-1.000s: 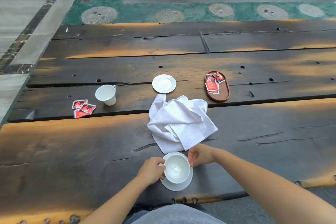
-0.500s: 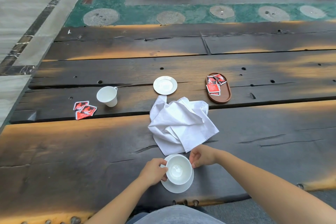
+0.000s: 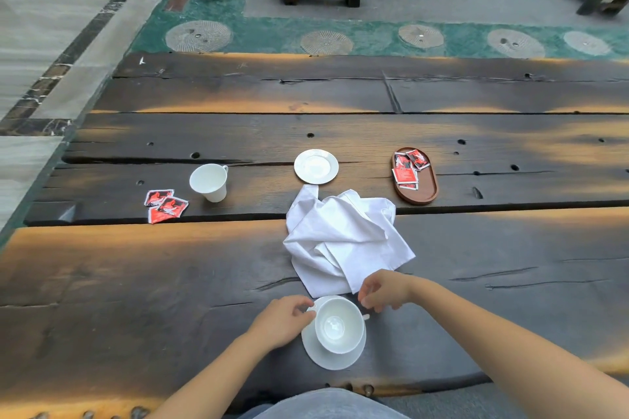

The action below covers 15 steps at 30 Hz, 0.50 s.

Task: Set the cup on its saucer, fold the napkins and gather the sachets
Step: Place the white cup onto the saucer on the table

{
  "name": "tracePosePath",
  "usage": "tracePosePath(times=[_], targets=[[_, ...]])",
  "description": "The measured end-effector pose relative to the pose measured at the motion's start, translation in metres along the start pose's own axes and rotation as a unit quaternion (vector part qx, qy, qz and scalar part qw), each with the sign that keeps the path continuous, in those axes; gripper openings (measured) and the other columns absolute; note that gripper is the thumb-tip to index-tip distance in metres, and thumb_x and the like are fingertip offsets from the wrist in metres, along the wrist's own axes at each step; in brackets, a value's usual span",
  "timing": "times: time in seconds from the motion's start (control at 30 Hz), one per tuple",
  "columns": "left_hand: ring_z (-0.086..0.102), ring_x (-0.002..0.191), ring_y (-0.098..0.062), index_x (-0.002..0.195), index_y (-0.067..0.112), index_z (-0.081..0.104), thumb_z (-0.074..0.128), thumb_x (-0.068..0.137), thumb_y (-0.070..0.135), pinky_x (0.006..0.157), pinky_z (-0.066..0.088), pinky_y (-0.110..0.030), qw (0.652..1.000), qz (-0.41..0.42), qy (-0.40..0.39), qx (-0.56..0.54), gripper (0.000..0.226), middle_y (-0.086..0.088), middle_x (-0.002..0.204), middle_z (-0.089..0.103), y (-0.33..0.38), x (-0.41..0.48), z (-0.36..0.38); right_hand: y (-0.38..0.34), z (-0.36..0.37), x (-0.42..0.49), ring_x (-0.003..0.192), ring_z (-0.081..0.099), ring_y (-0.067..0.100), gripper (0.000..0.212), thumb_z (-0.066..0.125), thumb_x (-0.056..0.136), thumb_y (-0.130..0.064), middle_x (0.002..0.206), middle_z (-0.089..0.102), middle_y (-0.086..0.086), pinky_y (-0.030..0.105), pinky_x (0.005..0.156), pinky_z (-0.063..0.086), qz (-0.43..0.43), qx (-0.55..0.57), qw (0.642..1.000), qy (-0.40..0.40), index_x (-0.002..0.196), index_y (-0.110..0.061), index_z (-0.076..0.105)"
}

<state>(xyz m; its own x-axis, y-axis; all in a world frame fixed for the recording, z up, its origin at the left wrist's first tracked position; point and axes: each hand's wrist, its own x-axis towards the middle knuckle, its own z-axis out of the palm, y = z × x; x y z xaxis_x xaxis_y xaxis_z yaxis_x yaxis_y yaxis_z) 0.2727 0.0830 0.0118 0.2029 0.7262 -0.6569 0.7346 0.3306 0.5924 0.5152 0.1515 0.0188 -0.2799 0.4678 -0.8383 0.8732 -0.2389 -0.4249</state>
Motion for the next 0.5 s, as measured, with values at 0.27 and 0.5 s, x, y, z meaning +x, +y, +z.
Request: tracePosePath(times=[0.27, 0.5], targets=[[0.055, 0.117, -0.009, 0.124, 0.037, 0.054, 0.052, 0.088, 0.045, 0.093, 0.045, -0.031, 0.985, 0.041, 0.133, 0.099, 0.037, 0.013, 0.125, 0.061, -0.004, -0.014, -0.058, -0.066, -0.04, 0.0, 0.078, 0.065, 0.007, 0.009, 0.059, 0.083, -0.03, 0.086, 0.067, -0.01, 0.025, 0.071, 0.047, -0.036, -0.051, 0.998, 0.027, 0.088, -0.028, 0.066], [0.056, 0.114, -0.011, 0.123, 0.035, 0.056, 0.054, 0.089, 0.042, 0.094, 0.044, -0.031, 0.974, 0.021, 0.22, 0.049, 0.034, 0.01, 0.124, 0.062, -0.03, -0.016, -0.13, -0.157, -0.035, 0.036, 0.076, 0.059, 0.017, 0.013, 0.065, 0.086, -0.021, 0.09, 0.069, 0.014, 0.031, 0.086, 0.051, -0.132, -0.066, 0.986, 0.073, 0.095, -0.013, 0.068]])
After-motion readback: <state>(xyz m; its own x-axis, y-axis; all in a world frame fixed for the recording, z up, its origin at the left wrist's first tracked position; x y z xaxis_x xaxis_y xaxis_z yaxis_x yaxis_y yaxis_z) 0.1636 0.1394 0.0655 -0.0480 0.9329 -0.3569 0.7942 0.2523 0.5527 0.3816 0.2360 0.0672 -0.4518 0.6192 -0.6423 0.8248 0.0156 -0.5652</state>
